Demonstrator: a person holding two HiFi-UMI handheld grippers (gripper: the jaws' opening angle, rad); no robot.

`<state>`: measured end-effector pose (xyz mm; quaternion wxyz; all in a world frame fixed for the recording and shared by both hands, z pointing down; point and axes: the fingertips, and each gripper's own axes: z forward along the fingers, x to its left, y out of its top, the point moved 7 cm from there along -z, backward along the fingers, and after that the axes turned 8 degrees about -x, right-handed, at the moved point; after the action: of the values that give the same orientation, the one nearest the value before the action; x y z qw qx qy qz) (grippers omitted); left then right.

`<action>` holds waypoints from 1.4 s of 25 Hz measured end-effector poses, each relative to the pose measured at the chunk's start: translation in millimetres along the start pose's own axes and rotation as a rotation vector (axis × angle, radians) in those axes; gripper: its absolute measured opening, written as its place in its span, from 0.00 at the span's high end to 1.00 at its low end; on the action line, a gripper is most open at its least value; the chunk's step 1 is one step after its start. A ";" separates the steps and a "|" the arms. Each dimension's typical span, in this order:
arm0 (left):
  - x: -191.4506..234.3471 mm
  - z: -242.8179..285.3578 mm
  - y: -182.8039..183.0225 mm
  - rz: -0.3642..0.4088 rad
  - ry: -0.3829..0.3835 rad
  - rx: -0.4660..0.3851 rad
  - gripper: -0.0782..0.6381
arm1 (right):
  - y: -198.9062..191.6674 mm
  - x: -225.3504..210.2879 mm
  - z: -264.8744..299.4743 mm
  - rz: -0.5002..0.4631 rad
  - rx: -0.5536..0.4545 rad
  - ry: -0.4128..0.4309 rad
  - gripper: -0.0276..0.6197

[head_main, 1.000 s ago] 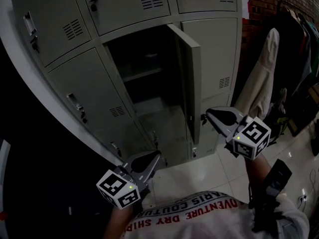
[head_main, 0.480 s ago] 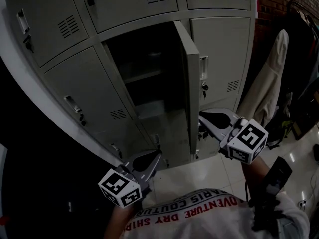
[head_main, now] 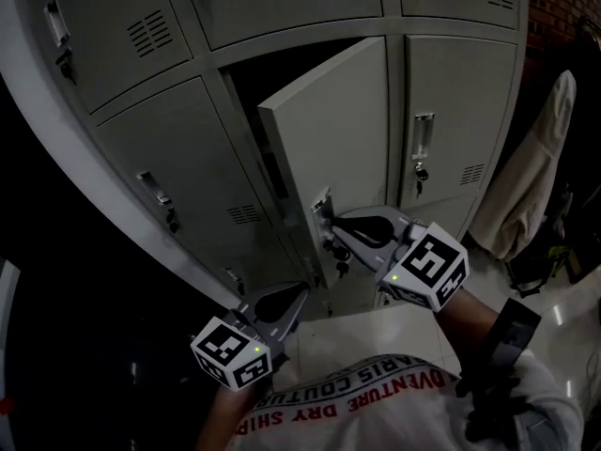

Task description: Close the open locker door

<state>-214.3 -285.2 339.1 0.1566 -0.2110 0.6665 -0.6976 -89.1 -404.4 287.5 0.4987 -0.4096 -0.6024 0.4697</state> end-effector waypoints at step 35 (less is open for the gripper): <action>48.8 -51.8 -8.4 -0.067 0.137 -0.032 0.88 | -59.3 -42.5 93.4 0.191 0.061 -0.056 0.96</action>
<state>-282.0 -264.4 350.5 0.0837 -0.1876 0.6793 -0.7046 -175.5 -473.2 330.4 0.4468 -0.4364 -0.5600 0.5444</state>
